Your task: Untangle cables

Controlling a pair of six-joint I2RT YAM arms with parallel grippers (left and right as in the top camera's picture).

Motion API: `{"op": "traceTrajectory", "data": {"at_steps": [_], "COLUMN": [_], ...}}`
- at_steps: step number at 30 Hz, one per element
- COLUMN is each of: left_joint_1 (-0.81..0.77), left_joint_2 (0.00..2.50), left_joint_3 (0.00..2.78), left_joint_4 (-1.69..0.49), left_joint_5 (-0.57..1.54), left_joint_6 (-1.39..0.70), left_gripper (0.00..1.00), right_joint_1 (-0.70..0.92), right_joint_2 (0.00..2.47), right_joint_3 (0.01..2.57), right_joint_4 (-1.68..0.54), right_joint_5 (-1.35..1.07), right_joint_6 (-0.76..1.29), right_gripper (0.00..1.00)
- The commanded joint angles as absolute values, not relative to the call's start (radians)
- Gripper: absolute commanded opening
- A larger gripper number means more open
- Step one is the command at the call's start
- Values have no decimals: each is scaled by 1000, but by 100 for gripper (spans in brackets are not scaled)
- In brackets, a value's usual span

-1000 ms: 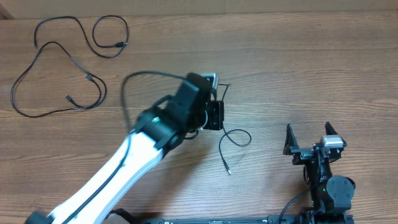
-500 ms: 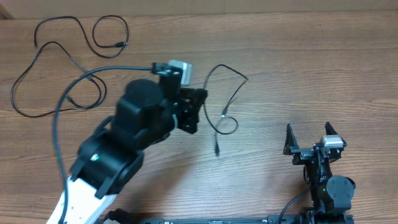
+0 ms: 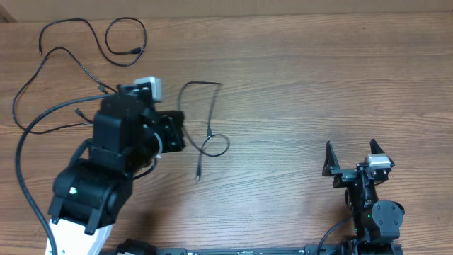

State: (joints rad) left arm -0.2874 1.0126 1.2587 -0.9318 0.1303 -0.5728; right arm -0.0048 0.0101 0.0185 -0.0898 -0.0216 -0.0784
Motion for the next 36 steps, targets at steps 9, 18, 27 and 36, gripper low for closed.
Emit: {"op": "traceTrajectory", "data": {"at_steps": [9,18,27,36], "left_joint_1": [57,319,478,574], "left_joint_2": [1010,1089,1229,1368], "left_joint_3": [1279,1254,1202,1202], "left_joint_4": [-1060,-1107,-1103,-1028], "left_joint_5": [43,33,-35,-112], "left_joint_6": [-724,-746,-786,-873], "left_gripper": [4,4,4,4], "right_joint_1": [0,0,0,0], "right_joint_2": [3,3,3,3], "right_joint_3": [8,8,8,8], "right_joint_4": [-84,-84,-84,-84], "right_joint_5": [-20,-20,-20,-20], "right_joint_6": [-76,-76,-76,-76], "right_gripper": [100,100,100,100]}}
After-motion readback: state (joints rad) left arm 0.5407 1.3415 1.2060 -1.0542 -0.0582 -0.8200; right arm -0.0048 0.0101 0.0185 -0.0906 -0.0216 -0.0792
